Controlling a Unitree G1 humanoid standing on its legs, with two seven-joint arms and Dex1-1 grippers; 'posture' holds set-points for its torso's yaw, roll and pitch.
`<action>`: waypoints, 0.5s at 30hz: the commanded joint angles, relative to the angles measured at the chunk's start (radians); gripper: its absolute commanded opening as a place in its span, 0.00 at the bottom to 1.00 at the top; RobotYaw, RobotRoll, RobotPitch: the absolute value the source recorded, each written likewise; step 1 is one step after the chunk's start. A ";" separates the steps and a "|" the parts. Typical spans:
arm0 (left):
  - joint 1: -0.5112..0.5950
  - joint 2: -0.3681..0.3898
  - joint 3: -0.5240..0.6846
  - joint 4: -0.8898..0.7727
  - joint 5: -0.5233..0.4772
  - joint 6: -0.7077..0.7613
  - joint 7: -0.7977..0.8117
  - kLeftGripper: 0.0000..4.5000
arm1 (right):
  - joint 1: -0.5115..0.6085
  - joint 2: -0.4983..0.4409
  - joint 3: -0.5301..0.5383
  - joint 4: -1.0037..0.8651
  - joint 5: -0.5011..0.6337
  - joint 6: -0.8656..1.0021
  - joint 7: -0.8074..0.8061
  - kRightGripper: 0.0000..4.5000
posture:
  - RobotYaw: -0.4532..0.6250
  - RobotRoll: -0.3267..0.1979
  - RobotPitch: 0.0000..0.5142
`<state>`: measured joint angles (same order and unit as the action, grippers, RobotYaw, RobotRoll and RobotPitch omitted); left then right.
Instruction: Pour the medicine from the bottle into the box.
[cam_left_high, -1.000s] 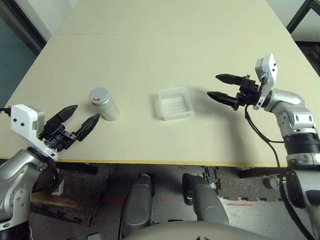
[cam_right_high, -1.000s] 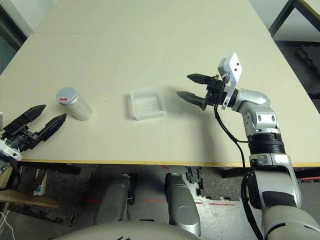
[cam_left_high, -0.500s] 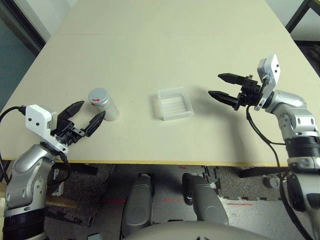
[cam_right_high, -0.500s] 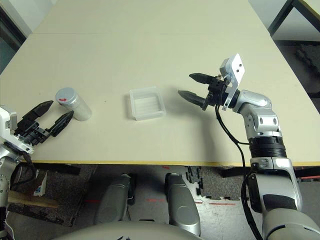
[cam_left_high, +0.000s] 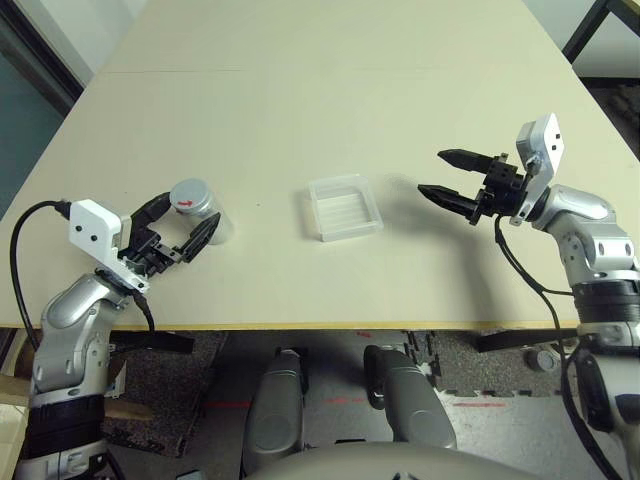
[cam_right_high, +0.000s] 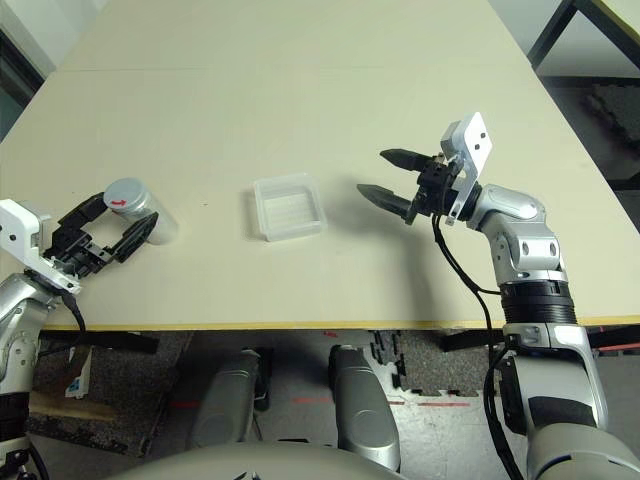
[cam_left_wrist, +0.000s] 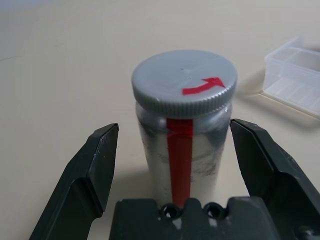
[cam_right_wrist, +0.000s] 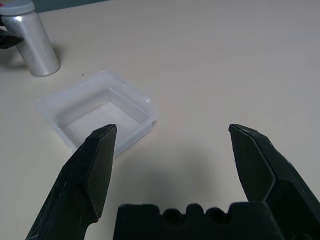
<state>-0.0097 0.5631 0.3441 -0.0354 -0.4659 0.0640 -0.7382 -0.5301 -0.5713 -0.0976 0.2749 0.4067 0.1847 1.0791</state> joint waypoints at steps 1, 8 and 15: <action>-0.007 -0.009 -0.012 0.024 0.014 -0.010 0.000 0.99 | 0.018 -0.011 -0.015 -0.029 0.010 0.011 -0.006 0.99 | 0.42 0.62 0.36; -0.026 -0.017 -0.024 0.038 0.020 -0.014 0.006 0.99 | 0.020 -0.016 -0.017 -0.038 0.015 0.017 -0.010 0.99 | 0.42 0.62 0.35; -0.056 -0.022 -0.038 0.067 0.033 -0.027 0.003 0.99 | 0.025 -0.019 -0.017 -0.047 0.016 0.022 -0.014 0.99 | 0.41 0.62 0.35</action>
<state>-0.0668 0.5480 0.3194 0.0163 -0.4519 0.0512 -0.7351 -0.5223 -0.5776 -0.0986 0.2424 0.4162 0.1979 1.0683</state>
